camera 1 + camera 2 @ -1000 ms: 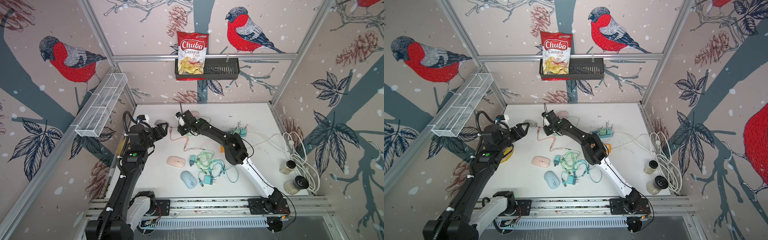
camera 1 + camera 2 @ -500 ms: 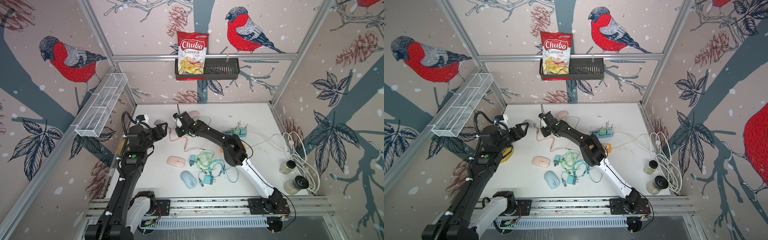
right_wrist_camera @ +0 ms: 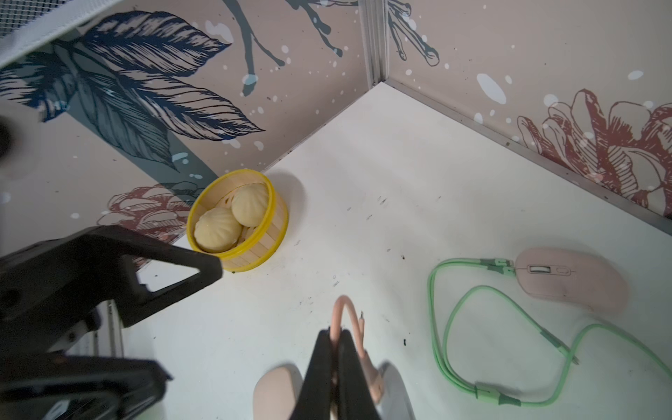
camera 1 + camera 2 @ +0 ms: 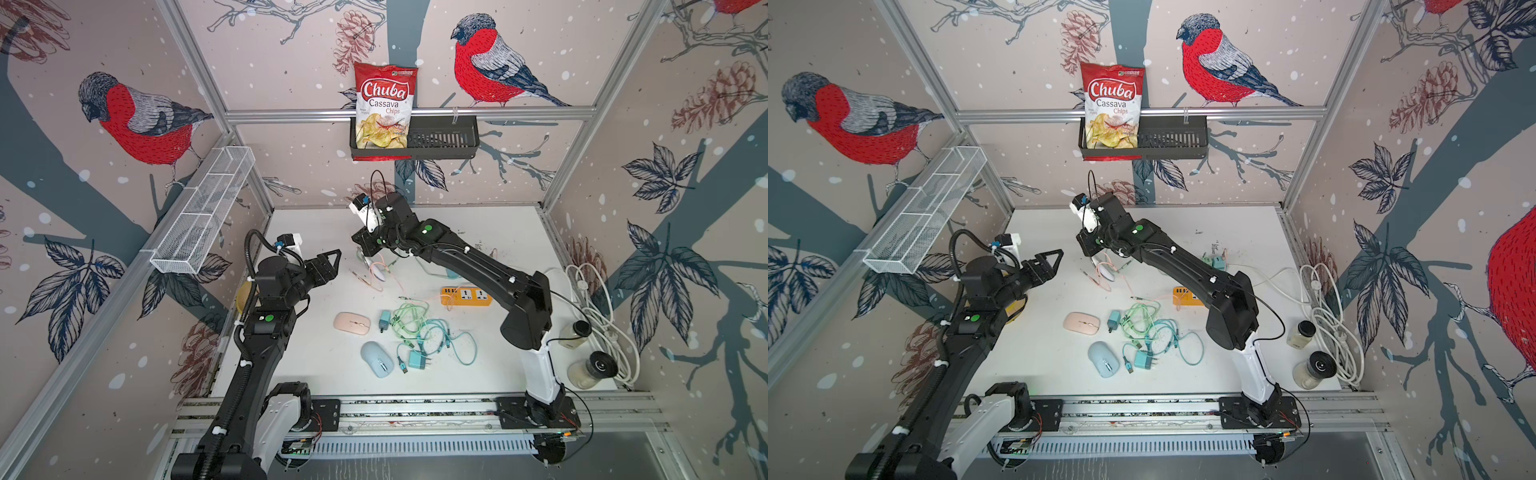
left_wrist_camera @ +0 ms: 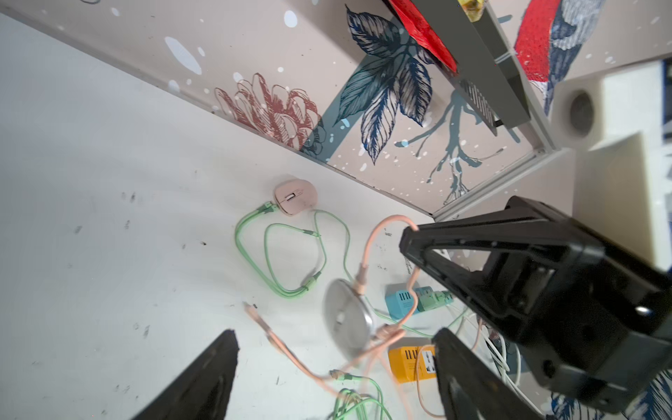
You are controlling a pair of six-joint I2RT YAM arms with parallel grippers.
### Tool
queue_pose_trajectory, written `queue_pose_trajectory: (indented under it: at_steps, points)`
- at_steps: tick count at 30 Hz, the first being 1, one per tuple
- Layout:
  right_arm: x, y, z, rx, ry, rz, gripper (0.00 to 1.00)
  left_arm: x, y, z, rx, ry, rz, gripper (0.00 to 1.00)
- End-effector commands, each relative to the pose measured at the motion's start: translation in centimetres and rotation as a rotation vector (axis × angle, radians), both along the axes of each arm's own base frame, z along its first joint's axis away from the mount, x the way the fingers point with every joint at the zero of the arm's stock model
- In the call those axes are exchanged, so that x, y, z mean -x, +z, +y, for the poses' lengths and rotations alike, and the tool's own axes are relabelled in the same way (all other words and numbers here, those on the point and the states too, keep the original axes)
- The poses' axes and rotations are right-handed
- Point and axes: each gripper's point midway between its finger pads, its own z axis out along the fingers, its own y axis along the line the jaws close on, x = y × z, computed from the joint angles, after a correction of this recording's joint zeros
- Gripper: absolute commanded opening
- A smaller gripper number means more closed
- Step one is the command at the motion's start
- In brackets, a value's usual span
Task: Unplug the wireless mouse
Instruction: Pick up the mouse from the center of the board.
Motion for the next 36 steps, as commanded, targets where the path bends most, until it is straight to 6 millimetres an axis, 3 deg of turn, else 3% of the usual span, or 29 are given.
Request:
queue_pose_trajectory:
  at_steps: [1, 7, 12, 17, 21, 29, 36]
  points:
    - [1.0, 1.6, -1.8, 0.002, 0.015, 0.018, 0.0, 0.9, 2.7, -2.4, -0.028, -0.146, -0.202, 0.84]
    - [3.3, 6.1, -5.9, -0.026, 0.024, -0.022, 0.0, 4.0, 4.3, -8.0, -0.306, -0.27, -0.505, 0.83]
    - [5.8, 9.6, -9.2, -0.103, 0.071, -0.009, 0.0, 3.1, 5.4, -8.6, -0.369, -0.234, -0.534, 0.84]
    - [7.1, 11.7, -12.0, -0.158, 0.074, 0.021, 0.0, 2.7, 8.7, -9.0, -0.331, -0.174, -0.617, 0.85]
    - [8.4, 13.2, -14.0, -0.212, 0.082, 0.045, 0.0, 3.7, 9.9, -11.6, -0.342, -0.242, -0.702, 0.85]
    - [12.6, 15.6, -16.5, -0.311, 0.176, 0.089, 0.01, 6.9, 11.2, -17.3, -0.294, -0.407, -0.86, 0.9]
    - [13.8, 17.6, -17.2, -0.376, 0.21, 0.092, 0.01, 7.2, 11.2, -19.9, -0.361, -0.427, -0.898, 0.92]
